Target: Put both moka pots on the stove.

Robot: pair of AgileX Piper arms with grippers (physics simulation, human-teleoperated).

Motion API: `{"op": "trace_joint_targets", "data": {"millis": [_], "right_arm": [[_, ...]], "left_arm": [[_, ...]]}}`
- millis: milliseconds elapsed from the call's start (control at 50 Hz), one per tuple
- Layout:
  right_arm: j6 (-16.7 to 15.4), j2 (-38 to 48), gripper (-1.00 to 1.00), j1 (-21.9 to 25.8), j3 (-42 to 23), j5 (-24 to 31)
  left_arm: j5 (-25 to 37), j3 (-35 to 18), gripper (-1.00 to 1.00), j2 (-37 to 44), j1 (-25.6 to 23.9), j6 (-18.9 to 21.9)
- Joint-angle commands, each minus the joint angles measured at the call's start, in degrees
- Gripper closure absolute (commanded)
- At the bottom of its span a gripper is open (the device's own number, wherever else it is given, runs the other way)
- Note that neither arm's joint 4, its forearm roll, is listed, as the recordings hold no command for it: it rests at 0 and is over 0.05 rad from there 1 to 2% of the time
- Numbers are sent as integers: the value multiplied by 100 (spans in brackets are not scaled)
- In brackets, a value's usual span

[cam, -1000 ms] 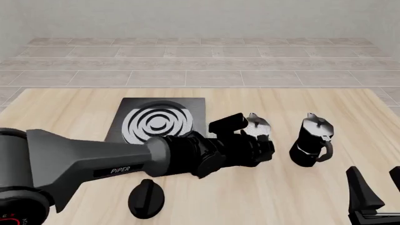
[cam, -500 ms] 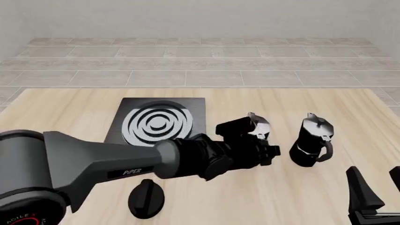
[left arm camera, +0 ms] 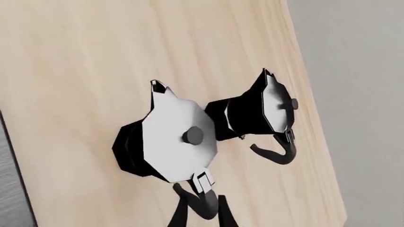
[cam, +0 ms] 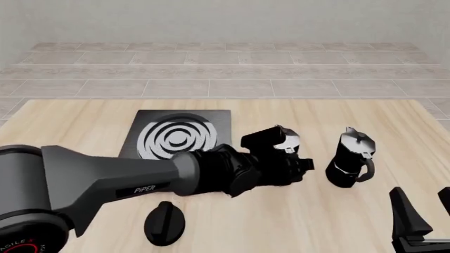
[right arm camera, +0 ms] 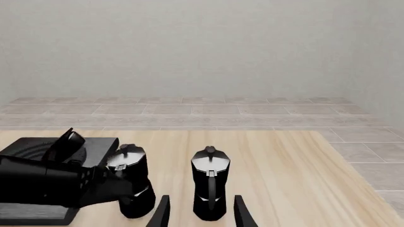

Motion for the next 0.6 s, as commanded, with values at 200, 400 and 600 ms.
{"op": "trace_joint_targets", "data": {"millis": [200, 400, 600], "right_arm": [[1, 1, -100, 0, 10, -12], [0, 1, -100, 2, 10, -13], [0, 1, -100, 0, 10, -12]], "left_arm": [[724, -38, 100, -917, 341, 500], [1094, 11, 100, -1604, 544, 738], [1176, 376, 100, -2203, 662, 868]]}}
